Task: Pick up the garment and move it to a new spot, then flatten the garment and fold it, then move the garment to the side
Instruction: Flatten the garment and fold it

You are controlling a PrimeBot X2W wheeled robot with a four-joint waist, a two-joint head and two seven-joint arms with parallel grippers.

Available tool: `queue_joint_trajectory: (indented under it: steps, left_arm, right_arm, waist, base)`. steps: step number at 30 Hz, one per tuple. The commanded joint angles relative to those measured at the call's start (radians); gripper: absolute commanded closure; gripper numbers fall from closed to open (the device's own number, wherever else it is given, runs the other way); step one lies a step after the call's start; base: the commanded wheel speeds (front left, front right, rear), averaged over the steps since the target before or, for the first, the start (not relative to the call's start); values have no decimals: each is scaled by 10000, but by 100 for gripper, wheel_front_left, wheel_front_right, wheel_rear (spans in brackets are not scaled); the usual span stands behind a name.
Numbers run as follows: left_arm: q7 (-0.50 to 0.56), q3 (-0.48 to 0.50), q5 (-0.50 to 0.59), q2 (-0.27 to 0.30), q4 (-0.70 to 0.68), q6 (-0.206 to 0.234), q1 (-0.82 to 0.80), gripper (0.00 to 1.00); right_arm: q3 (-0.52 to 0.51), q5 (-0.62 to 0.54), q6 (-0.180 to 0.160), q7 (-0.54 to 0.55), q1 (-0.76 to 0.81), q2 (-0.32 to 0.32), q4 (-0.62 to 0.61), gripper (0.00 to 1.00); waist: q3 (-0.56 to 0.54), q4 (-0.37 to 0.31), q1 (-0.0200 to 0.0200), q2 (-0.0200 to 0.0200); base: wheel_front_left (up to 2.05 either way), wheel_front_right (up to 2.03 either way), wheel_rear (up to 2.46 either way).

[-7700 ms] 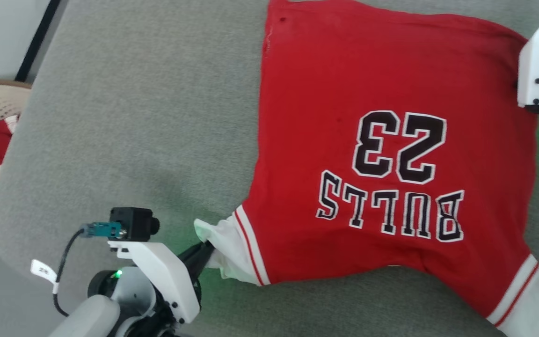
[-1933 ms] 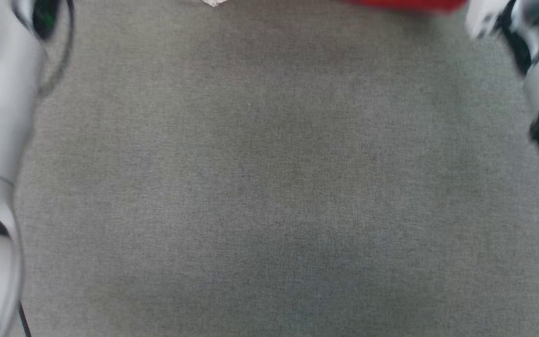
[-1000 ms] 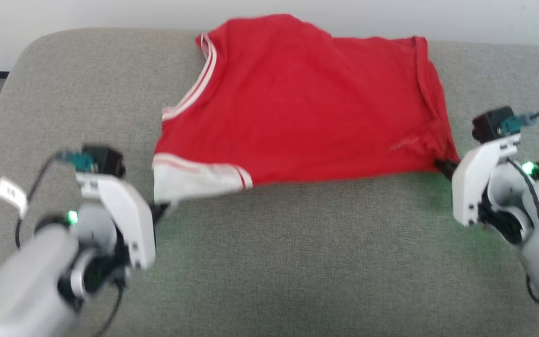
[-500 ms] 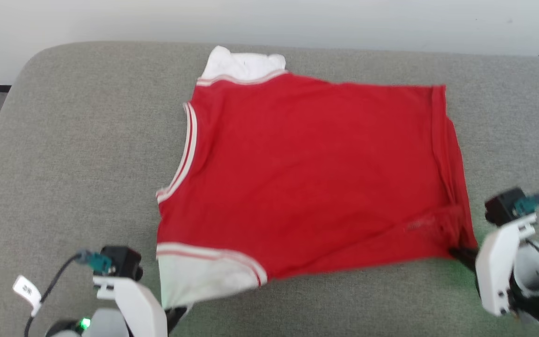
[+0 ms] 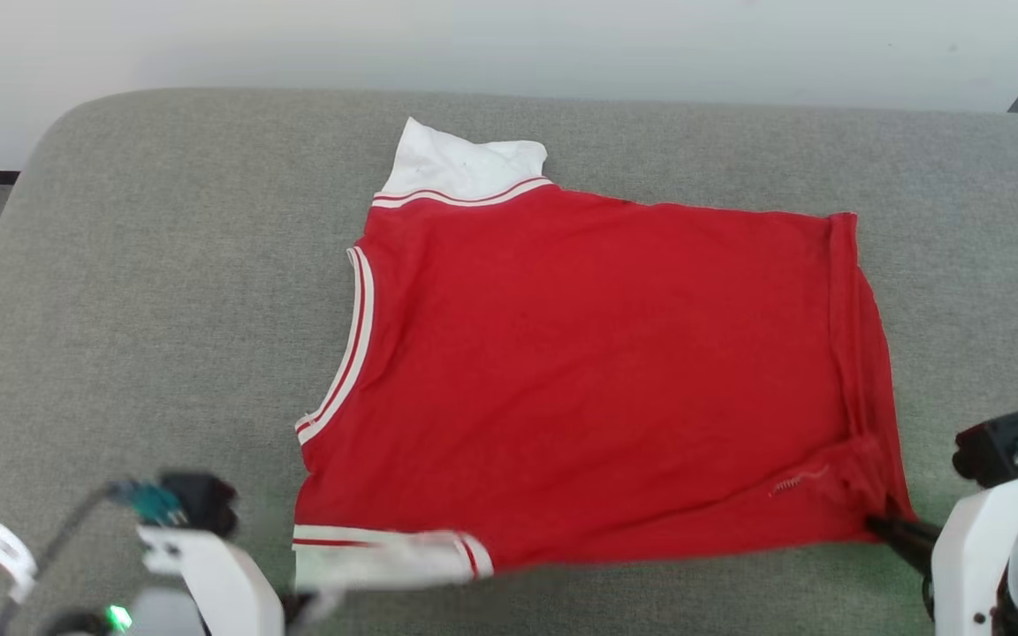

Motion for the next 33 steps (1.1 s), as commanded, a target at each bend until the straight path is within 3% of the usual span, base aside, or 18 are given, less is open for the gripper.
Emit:
queue_joint_trajectory:
  steps: [1, 8, 12, 24, 33]
  left_arm:
    - [-10, 181, 250, 183, -83, 49, -328, 100]
    - [305, 655, 905, 683, -66, -351, -1882, 100]
    - [607, 783, 1173, 515, 542, -787, -3005, 100]
    - [1114, 350, 1745, -1276, 4240, -2949, -6194, 100]
    - [1306, -66, 1693, -2752, 7728, -4148, -7488, 100]
  right_arm:
    - [-222, -118, -3, 10, 87, 111, -222, 100]
    - [-1163, -857, -3, 134, -410, 884, -964, 100]
    - [-1484, -1622, -3, 203, -966, 1265, -1041, 100]
    - [-1029, -2697, -3, -181, -3379, 1687, 551, 100]
    - [-178, -2597, -3, -416, -4761, 1924, 2693, 100]
  waist:
    - [36, -25, 0, -1]
    - [433, -196, 0, -1]
    - [718, -319, 0, -1]
    - [1640, -629, 0, -1]
    - [2159, -778, 0, -1]
  base:
    - [0, 0, 0]
    - [0, 0, 0]
    - [0, 0, 0]
    - [0, 0, 0]
    - [0, 0, 0]
